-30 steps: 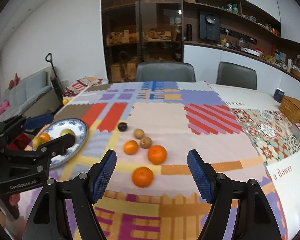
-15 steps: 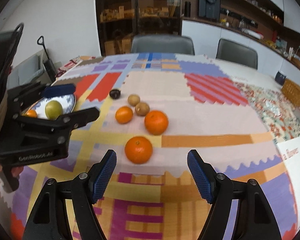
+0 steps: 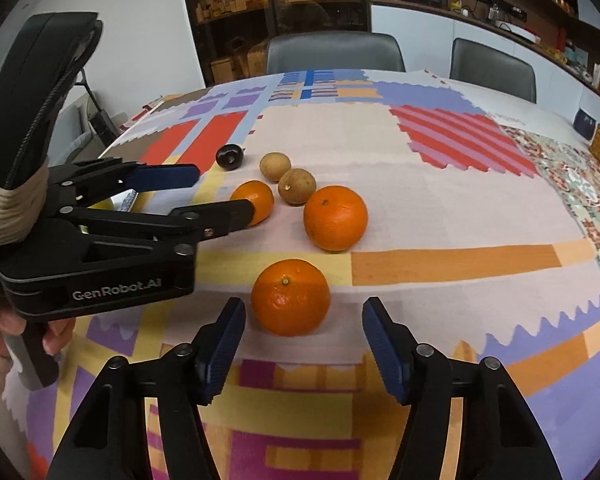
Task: Organize fruits
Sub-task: 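Grasp an orange with the left tool while the right tool grasps another orange, then carry both held oranges onto the blue-rimmed plate and open both tools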
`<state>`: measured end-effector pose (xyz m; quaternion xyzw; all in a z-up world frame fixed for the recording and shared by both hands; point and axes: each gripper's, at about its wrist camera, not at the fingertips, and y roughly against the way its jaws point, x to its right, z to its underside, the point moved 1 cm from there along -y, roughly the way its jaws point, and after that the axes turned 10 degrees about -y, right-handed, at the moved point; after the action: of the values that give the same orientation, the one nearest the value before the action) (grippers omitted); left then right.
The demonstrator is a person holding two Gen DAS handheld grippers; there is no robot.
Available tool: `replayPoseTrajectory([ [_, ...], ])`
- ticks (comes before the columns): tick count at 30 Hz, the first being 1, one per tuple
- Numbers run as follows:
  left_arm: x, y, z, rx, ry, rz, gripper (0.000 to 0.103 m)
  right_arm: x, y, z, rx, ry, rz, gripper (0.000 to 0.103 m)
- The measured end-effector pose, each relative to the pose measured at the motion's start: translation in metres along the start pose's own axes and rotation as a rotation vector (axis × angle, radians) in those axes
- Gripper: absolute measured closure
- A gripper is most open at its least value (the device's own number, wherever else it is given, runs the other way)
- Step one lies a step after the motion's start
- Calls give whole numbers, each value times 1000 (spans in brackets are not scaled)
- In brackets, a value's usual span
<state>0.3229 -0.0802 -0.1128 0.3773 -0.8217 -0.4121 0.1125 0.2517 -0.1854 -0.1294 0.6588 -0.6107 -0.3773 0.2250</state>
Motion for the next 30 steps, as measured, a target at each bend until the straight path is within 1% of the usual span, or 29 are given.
replayPoseTrajectory([
  [5,3,-11,-1,-22,2,14,45,2,-7,-2,-13,1,-20,53],
  [6,4,-13,-1,-23,2,16,45,2,-7,-3,-11,2,-23,62],
  [9,6,-17,-3,-28,-2,15,48,6,-5,-4,-1,-8,-19,61],
  [12,9,-22,-5,-41,1,14,54,15,-3,-7,13,-44,-16,61],
  [14,10,-26,-6,-49,4,15,62,20,-2,-10,18,-64,-15,61],
  [15,10,-26,-7,-48,8,16,65,22,-1,-11,22,-70,-14,61],
  [16,10,-26,-7,-46,13,17,73,24,-1,-12,27,-78,-14,61],
  [18,11,-25,-7,-55,12,8,73,26,0,-14,31,-86,-14,61],
  [25,16,-1,2,-35,31,-34,73,30,6,-17,51,-95,-32,61],
  [30,14,20,8,-14,83,-46,73,28,12,-17,58,-93,-53,61],
])
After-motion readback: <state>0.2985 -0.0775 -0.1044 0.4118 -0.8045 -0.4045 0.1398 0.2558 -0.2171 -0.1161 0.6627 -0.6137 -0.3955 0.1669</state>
